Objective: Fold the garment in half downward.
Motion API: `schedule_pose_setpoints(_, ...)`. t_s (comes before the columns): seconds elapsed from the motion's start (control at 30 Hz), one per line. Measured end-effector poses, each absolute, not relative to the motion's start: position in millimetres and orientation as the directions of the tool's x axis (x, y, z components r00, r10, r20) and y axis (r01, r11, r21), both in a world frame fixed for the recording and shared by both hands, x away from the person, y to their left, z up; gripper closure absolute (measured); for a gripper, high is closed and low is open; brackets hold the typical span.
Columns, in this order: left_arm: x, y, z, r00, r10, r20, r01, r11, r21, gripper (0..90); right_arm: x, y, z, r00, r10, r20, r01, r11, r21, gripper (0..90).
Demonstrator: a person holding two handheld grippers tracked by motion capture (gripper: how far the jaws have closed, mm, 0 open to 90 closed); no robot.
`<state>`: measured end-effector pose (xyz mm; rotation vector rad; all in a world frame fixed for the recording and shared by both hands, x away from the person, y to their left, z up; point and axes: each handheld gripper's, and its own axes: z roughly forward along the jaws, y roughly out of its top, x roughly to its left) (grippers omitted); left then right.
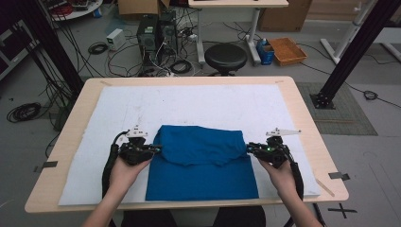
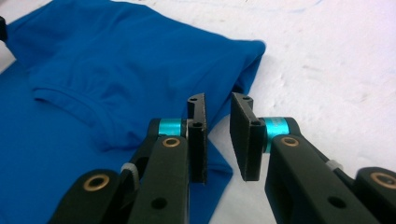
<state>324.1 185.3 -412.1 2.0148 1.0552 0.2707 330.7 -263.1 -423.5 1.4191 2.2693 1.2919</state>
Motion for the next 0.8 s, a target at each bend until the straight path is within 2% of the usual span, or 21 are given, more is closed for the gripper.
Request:
schedule_pose_setpoints(0.13,324.4,186.1,-412.0,0.626,0.761,-0.173,0.582,-0.308,0.753,87.4,333.3,-261.8,-427.4,-0.523,0.790,0.320,0.675,0.155,0.722,76.2)
schedule_pose_setpoints(0.23,324.5,186.8,-412.1,0.623,0.762,-0.175,0.583,-0.304,0.754,87.4,332.4,-259.0,-426.4,-0.533,0.791,0.299,0.660,0.168,0.732,85.4)
schedule_pose_setpoints(0.4,324.8,188.7,-411.7,0.621,0.763,-0.177,0.582,-0.298,0.757,87.4,330.6,-256.5,-417.8,-0.549,0.792,0.266,0.629,0.182,0.756,90.0)
schedule_pose_setpoints(0.57,324.3,189.4,-411.6,0.622,0.763,-0.178,0.583,-0.299,0.755,87.4,331.6,-254.3,-417.3,-0.557,0.787,0.265,0.632,0.194,0.750,89.6)
schedule_pose_setpoints(0.67,324.3,189.8,-411.9,0.625,0.760,-0.176,0.581,-0.304,0.755,87.4,330.2,-256.8,-419.4,-0.539,0.794,0.280,0.645,0.175,0.744,83.9)
schedule_pose_setpoints(0.8,324.7,189.3,-412.3,0.622,0.762,-0.181,0.582,-0.296,0.757,87.2,328.6,-261.2,-419.8,-0.524,0.802,0.288,0.653,0.160,0.741,83.2)
